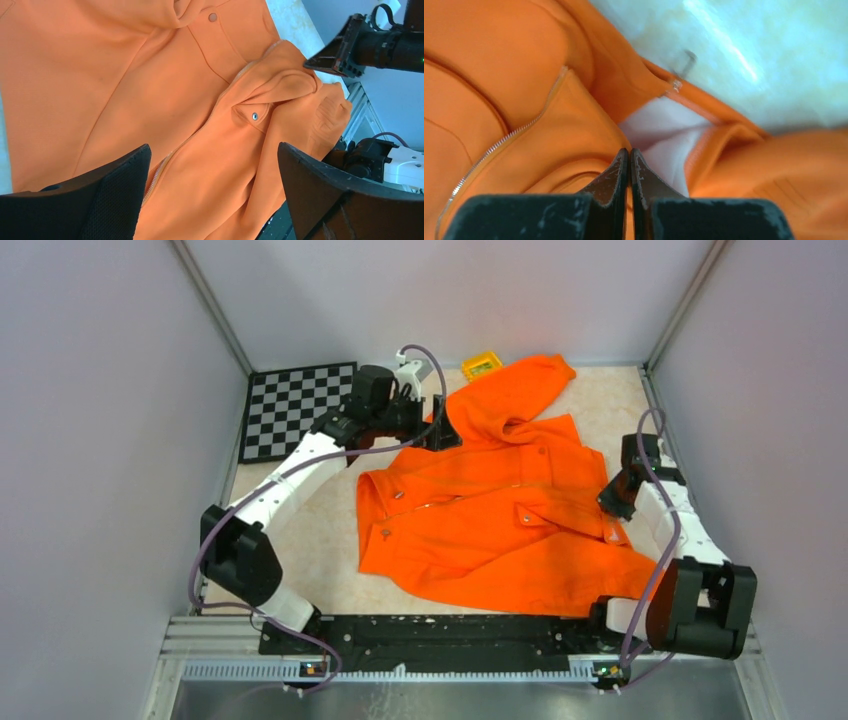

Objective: Zip up the jacket

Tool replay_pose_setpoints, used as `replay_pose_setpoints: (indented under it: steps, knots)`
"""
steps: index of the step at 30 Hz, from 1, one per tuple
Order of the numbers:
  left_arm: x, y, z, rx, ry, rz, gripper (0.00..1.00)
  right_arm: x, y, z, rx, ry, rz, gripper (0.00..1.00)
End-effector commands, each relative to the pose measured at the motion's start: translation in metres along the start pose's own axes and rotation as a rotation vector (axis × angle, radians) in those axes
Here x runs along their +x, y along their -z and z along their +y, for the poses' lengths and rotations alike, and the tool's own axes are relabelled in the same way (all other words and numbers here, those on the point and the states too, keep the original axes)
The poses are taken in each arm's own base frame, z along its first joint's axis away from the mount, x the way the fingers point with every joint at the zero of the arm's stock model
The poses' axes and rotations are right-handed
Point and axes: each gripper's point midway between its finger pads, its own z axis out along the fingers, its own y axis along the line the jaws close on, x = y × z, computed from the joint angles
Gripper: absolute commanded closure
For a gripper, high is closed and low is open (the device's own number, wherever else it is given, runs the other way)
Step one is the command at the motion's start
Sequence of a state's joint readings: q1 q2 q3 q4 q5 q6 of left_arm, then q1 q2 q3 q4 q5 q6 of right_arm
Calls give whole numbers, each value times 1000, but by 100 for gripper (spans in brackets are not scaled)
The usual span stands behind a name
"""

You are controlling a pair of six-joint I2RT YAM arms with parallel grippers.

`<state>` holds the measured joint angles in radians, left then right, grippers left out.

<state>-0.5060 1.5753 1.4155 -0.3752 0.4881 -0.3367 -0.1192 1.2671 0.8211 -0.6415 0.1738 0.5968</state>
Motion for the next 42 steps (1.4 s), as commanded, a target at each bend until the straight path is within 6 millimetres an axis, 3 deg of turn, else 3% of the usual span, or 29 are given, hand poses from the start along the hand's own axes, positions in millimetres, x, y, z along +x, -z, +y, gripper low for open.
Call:
replay_pose_setpoints:
  steps: [1, 5, 10, 14, 17, 20, 23, 25, 29, 31, 36, 42]
  knots:
    - [-23, 21, -20, 31, -80, -99, 2, 25, 50, -41, 184, -221, 109, 100]
    - [-24, 24, -25, 50, -84, -106, 2, 60, 62, -60, 250, -261, 206, 100]
    - [-22, 23, -27, 62, -80, -102, 1, 96, 28, -72, 266, -316, 239, 100]
    - [-19, 21, -24, 59, -77, -98, 1, 99, 8, -75, 305, -304, 245, 99]
    - [-19, 20, -23, 56, -77, -96, 1, 81, 7, -69, 292, -249, 225, 94]
    - [-18, 19, -22, 53, -75, -95, 1, 47, 22, -66, 277, -201, 127, 86]
    - [-17, 18, -22, 56, -75, -91, 1, 14, 41, -56, 197, -166, -7, 67]
    - [-17, 18, -23, 65, -74, -89, 1, -3, 55, -38, 74, -122, -72, 55]
    - [-16, 18, -24, 70, -70, -89, 1, -30, 79, 26, -310, 17, -174, 42]
    - [-15, 16, -22, 64, -67, -84, 1, -39, 83, 36, -360, 12, -214, 34]
    - [-15, 17, -21, 59, -72, -91, 1, -60, 67, 46, -332, -32, -227, 30]
    - [-15, 17, -18, 41, -77, -95, 1, -67, 21, 13, -35, -114, -158, 38]
